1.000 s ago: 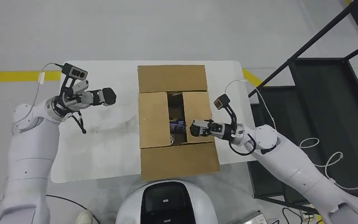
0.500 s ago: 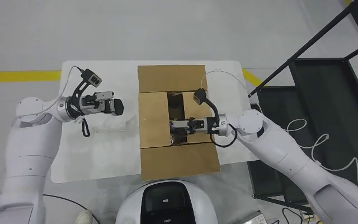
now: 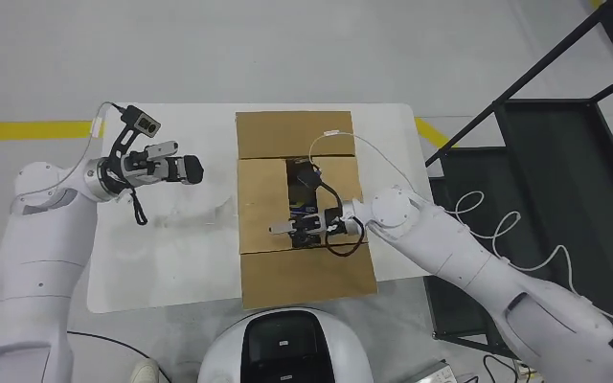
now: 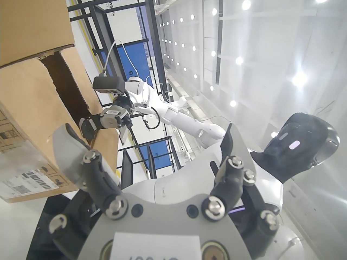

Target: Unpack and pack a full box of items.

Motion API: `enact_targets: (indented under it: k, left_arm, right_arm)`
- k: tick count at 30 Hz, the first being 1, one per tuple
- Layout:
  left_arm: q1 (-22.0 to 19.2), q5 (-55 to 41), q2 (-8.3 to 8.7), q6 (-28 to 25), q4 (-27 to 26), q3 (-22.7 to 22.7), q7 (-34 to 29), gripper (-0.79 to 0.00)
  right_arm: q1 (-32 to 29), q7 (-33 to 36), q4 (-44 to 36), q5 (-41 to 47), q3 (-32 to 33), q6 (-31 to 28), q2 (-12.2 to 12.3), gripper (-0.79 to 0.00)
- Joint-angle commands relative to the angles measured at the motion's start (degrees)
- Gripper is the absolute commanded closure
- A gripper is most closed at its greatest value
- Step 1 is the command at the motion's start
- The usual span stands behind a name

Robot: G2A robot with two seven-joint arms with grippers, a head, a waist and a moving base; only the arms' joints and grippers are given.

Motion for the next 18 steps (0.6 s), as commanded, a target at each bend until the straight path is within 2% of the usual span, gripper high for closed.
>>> enact_targets:
  k: [1,7,18]
  left_arm:
    - [-0.1,0.0,0.03,-0.1,-0.5,0.1,0.1,-0.785]
    - [0.2,-0.1,0.33,-0.1,-1.8,-0.6,0.8,-0.785]
    - [1.6,0.2,0.68,0.0,-3.6,-0.7,1.9,-0.785]
  right_arm:
    - [0.3,-0.1,-0.1,-0.3,0.3,-0.6,-0.4,-0.785]
    - [0.1,-0.7,-2.3,-2.2,3.9,-1.1,0.2,-0.785]
    - [-4.8,2.7,-7.6,-6.7,8.7,5.0,2.3,-0.785]
